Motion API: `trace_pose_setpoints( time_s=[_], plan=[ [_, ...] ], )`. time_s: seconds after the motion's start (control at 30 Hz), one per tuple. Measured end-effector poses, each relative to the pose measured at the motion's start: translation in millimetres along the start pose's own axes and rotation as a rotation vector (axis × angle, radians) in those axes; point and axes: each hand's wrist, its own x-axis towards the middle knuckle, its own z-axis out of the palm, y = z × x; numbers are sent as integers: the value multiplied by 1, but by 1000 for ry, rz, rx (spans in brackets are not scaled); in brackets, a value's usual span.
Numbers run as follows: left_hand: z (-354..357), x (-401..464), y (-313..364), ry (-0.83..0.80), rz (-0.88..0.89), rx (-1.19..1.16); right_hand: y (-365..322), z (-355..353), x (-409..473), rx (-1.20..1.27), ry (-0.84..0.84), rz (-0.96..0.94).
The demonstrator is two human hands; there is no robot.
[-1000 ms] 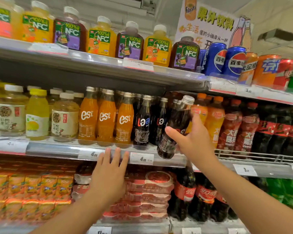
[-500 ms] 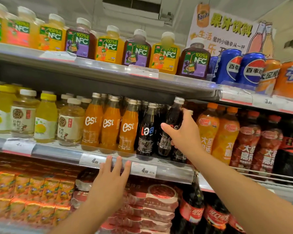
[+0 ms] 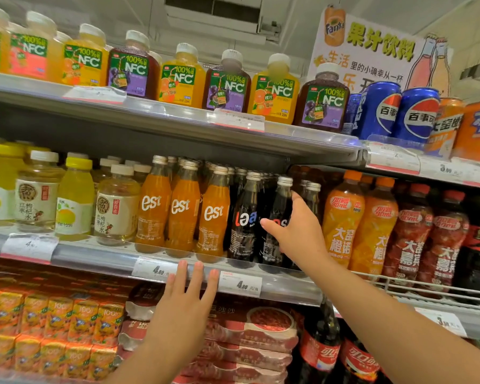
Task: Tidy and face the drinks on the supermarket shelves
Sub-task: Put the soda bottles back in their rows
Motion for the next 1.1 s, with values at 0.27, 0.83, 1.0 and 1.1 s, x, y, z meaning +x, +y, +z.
trace_pose_setpoints(
  time_s=[0.27,0.83,1.0,1.1],
  plan=[
    [9,2,-3,46,13,23,-2,3,8,-154,-11,-30],
    [13,2,-4,69,24,52,-13,-3,-44,-227,25,-178],
    [10,0,-4,63,30,108,5,41,-117,-381,-125,-462],
    [8,-2,-4,60,18,128,21,63,-134,-531,-205,-467]
  ],
)
